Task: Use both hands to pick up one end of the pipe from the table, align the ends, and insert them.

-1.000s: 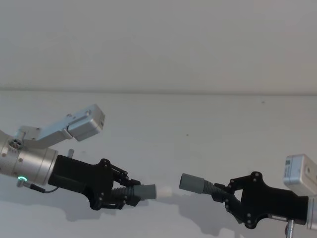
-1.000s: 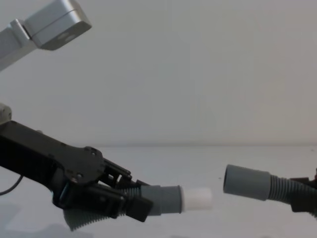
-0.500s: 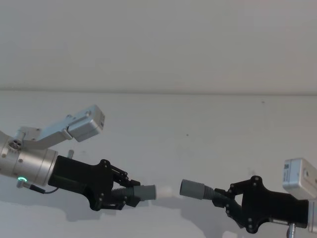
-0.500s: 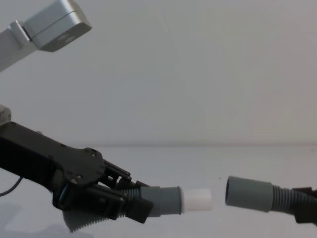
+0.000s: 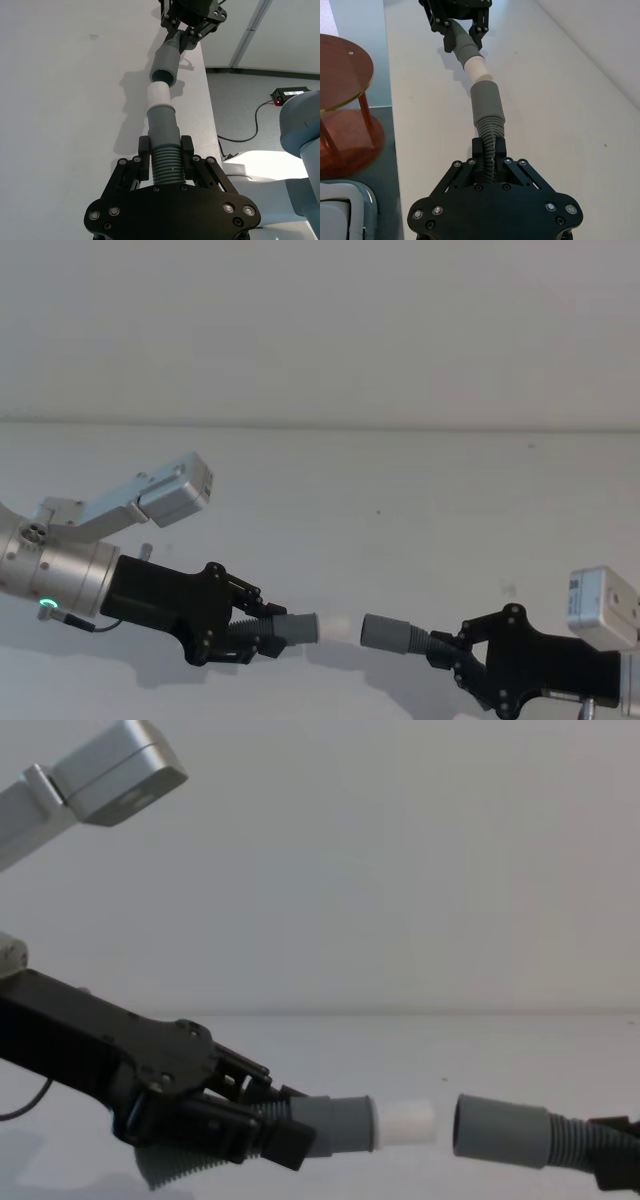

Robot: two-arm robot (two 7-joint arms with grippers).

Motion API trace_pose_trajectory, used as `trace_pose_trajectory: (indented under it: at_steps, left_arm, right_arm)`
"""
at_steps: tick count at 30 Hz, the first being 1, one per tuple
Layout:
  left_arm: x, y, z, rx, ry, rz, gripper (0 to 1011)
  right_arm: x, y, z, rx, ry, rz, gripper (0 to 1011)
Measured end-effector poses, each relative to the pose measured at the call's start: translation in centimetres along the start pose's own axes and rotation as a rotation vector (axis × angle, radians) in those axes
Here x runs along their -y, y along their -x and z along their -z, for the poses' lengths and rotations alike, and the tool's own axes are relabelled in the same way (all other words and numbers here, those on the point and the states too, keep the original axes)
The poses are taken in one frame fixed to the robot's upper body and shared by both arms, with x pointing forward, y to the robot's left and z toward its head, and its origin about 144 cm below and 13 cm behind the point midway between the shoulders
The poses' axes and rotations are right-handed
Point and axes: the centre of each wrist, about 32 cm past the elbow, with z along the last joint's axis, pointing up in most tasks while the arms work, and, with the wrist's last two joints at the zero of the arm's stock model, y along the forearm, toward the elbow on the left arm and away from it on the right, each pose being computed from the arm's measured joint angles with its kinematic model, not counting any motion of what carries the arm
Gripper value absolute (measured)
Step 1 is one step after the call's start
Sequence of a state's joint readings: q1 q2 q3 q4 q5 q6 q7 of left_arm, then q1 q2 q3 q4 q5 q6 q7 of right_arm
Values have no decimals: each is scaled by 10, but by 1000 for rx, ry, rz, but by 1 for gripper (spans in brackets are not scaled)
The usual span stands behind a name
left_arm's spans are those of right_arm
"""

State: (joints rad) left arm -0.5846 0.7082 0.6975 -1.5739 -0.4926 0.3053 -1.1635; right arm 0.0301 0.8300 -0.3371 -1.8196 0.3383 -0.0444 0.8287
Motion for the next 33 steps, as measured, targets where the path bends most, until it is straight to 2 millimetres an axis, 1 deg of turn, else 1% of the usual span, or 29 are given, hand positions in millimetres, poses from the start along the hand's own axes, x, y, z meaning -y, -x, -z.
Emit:
trace_pose_trajectory:
  at_steps: [33]
  left_arm:
    - [6, -8, 6, -16, 24, 63, 349]
  right_arm:
    - [-12, 1, 0, -10, -14, -2, 116]
